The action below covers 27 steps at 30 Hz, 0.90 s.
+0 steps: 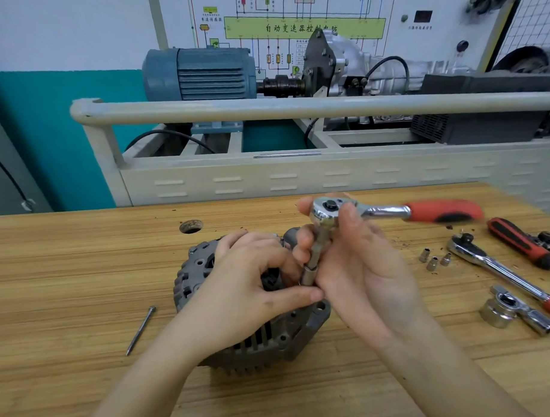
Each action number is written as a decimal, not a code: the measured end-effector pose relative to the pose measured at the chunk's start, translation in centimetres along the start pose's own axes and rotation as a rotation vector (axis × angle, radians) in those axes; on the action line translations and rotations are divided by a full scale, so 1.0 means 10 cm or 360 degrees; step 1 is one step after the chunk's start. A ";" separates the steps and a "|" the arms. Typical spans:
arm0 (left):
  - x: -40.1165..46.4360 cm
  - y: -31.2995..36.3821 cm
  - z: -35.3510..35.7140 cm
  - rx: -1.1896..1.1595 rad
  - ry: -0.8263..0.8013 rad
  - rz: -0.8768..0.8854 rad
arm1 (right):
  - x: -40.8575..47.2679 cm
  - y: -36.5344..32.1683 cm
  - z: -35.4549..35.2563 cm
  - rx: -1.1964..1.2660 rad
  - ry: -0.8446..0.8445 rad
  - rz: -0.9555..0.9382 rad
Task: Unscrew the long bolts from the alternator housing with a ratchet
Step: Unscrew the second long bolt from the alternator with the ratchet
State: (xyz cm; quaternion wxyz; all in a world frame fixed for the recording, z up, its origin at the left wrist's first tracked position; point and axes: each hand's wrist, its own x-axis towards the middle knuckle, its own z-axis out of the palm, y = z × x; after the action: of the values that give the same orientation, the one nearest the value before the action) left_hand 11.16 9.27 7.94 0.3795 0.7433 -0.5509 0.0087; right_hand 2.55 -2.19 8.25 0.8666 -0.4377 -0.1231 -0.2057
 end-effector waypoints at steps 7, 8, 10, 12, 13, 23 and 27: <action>-0.02 -0.01 -0.03 -0.0080 -0.0073 0.0001 | 0.00 0.00 0.02 -0.0005 -0.0070 -0.0017; -0.01 0.00 -0.04 -0.0091 -0.0094 0.0001 | 0.01 0.00 0.02 0.0020 -0.0067 0.0006; -0.01 0.02 -0.04 -0.0090 -0.0095 -0.0006 | 0.02 0.00 0.02 0.0027 -0.0053 0.0032; -0.01 0.02 -0.04 -0.0078 -0.0057 -0.0012 | 0.02 0.01 0.03 -0.0019 -0.0033 0.0015; 0.00 0.02 -0.03 -0.0076 -0.0040 -0.0017 | 0.01 0.01 0.03 -0.0037 -0.0021 -0.0002; 0.01 0.01 -0.03 -0.0080 -0.0041 -0.0023 | 0.00 0.00 0.04 -0.0034 0.0030 -0.0011; 0.00 0.02 -0.04 -0.0126 -0.0050 -0.0026 | 0.03 -0.02 0.01 0.0088 -0.0040 0.0044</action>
State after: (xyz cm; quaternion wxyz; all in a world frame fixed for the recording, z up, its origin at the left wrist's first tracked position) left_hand 11.15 9.50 8.27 0.4000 0.7321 -0.5506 -0.0279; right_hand 2.71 -2.29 8.57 0.8795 -0.4177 -0.1337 -0.1846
